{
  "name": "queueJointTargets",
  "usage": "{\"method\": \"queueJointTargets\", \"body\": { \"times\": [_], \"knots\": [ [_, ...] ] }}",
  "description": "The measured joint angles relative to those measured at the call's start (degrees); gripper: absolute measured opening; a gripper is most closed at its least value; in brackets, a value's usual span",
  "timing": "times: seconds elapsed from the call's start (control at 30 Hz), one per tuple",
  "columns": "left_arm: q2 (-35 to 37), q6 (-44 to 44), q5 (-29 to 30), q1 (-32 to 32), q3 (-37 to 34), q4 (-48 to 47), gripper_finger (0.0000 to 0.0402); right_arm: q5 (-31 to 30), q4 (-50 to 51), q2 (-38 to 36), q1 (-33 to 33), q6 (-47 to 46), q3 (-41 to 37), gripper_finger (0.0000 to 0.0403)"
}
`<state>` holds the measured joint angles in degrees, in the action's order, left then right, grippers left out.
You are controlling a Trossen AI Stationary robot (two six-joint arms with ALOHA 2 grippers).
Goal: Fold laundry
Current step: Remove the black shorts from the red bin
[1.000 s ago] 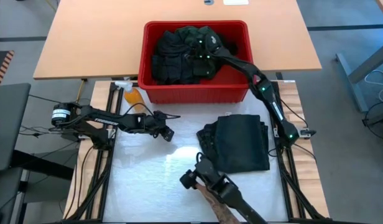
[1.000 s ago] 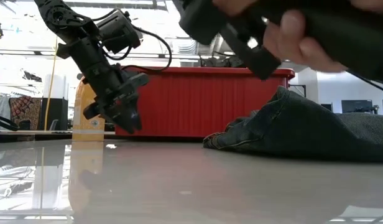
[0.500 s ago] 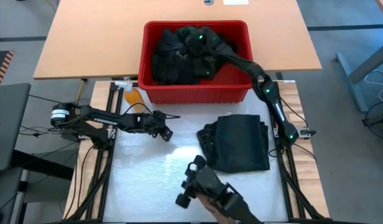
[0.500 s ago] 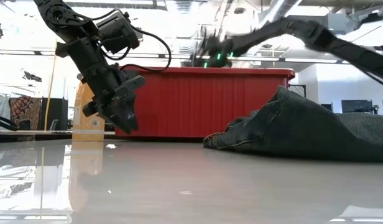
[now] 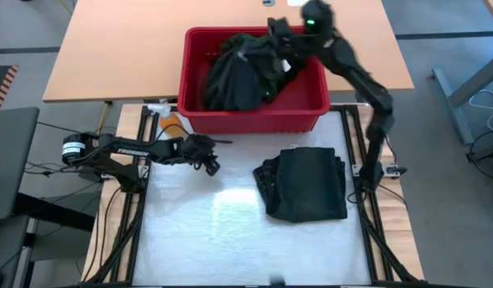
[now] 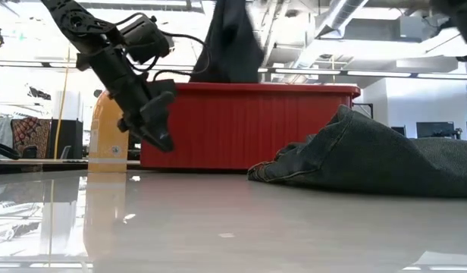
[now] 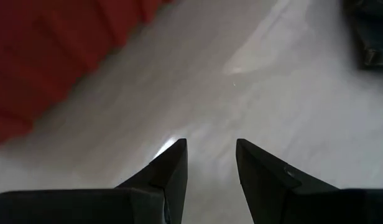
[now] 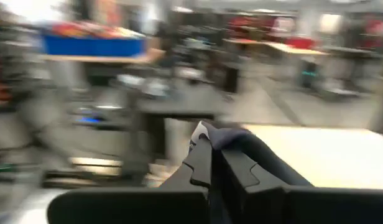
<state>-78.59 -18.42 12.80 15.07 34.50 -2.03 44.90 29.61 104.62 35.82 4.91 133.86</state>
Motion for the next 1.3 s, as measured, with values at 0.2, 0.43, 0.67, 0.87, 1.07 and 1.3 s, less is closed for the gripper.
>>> {"method": "queueJointTargets", "body": {
  "times": [0.2,0.43,0.67,0.87,1.07,1.3],
  "knots": [
    [0.00,8.38,-6.15,0.48,0.02,1.41,0.0125,4.52,34.02,-9.99,-7.84,5.89,-0.04,0.0028],
    [0.00,14.03,-14.16,0.46,0.02,2.24,0.0125,-14.70,40.91,-17.38,-29.18,-10.09,-16.47,0.0027],
    [0.00,9.84,-14.58,0.46,0.04,3.07,0.0125,-16.26,0.78,-35.39,-38.14,-34.25,-64.10,0.0028],
    [-0.01,2.14,-14.65,0.31,0.04,3.19,0.0125,-16.37,-28.32,-53.17,-39.70,-55.51,-101.13,0.0033],
    [-0.02,-10.30,-17.07,0.31,0.04,10.17,0.0125,-16.86,-35.61,-61.14,-41.47,-65.67,-121.37,0.0039],
    [-0.02,-18.75,-18.08,-1.45,0.04,20.70,0.0125,-24.19,-35.80,-62.88,-43.13,-57.09,-127.55,0.0076]
  ]
}}
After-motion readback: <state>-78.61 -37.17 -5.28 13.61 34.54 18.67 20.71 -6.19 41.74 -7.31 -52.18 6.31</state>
